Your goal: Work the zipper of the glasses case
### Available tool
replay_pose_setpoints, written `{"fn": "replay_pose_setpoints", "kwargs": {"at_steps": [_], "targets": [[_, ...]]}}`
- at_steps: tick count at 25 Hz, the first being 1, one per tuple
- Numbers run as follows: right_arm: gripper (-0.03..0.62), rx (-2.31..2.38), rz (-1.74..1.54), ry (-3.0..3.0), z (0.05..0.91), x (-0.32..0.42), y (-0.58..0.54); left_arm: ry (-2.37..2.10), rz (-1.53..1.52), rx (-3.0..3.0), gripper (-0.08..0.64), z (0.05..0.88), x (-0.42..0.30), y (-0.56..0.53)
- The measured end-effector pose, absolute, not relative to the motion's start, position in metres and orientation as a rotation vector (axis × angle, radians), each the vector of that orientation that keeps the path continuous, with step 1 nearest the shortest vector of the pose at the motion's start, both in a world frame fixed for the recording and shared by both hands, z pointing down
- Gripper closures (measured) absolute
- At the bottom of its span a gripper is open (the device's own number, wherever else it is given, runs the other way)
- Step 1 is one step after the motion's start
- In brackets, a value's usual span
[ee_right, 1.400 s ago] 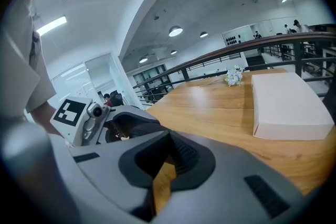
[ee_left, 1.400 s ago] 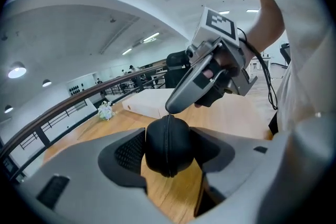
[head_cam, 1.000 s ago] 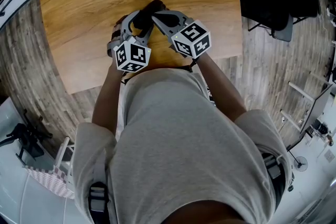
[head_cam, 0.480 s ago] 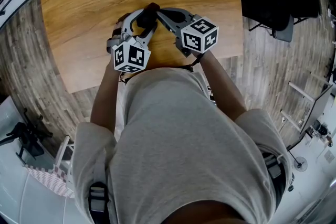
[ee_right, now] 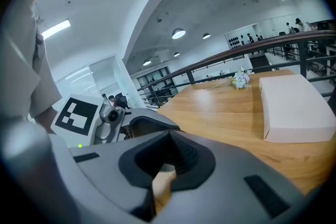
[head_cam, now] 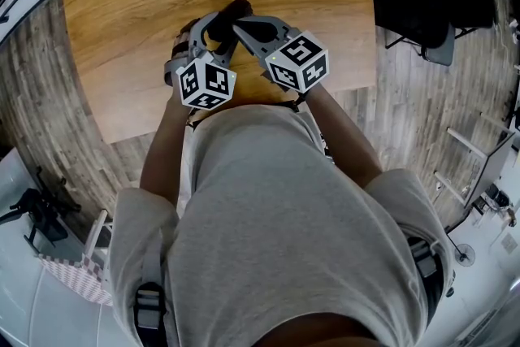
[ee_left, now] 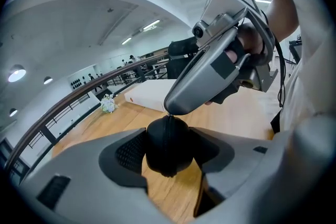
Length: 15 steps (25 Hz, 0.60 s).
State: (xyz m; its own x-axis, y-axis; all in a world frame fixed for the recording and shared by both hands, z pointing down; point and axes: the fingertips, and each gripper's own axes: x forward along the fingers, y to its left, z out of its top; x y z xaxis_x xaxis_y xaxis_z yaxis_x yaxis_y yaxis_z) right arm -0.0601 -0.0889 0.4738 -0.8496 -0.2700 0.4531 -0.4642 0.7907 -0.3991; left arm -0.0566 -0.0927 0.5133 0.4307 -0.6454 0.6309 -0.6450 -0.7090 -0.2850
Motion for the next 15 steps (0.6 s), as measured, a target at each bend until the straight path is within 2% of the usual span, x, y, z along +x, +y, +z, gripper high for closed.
{"fn": "replay_pose_setpoints", "kwargs": {"at_steps": [3,9,15], "targets": [[0.566,0.541,0.787,-2.635,0.47,-0.061,-0.089,1.205,-1.137,-2.662,0.288,0.508,-0.057,-0.093],[0.566,0.431,1.165,-2.738,0.453,-0.051,-0.096,1.177,-0.872,-2.642,0.288,0.481,-0.056,-0.089],[0.566,0.3,1.365,-2.78,0.441,-0.041,-0.095,1.09,-0.776,-2.676,0.287,0.481,-0.049,-0.083]]}}
